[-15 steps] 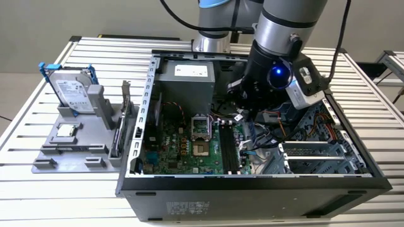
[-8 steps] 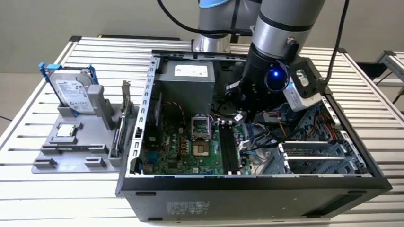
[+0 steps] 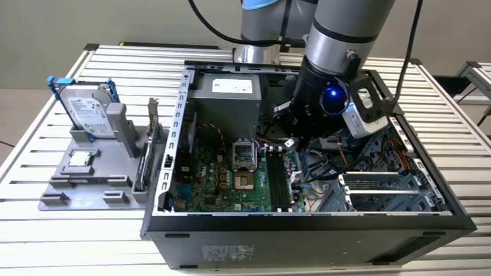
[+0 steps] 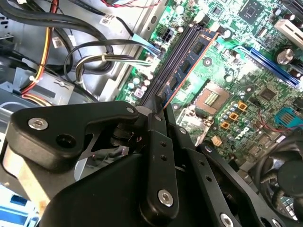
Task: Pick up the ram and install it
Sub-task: 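Insert the ram into the slot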
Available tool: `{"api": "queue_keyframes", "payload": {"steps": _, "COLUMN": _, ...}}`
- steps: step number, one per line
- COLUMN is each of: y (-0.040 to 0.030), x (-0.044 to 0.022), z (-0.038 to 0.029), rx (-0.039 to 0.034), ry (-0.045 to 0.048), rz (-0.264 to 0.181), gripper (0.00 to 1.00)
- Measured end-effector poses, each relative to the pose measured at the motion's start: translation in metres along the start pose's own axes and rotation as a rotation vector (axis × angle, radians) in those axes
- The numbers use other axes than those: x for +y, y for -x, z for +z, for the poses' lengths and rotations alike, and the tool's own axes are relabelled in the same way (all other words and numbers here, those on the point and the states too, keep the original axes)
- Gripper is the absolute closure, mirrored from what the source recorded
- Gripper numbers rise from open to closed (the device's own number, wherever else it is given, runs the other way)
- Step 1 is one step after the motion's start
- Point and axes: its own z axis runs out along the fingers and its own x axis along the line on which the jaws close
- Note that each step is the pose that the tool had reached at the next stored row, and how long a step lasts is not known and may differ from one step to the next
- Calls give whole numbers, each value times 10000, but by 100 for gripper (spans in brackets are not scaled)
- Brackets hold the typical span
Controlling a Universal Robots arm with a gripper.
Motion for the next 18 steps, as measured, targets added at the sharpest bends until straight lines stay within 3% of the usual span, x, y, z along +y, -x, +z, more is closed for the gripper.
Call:
{"api": "queue_keyframes", "payload": {"steps": 12, "y": -20, "x": -1, "z": 139, "rx": 0, "ry": -7, "rz": 0, "gripper": 100}}
{"api": "queue_keyframes", "payload": {"steps": 18, "y": -44, "x": -1, "z": 170, "rx": 0, "ry": -9, "rz": -5, "gripper": 100}}
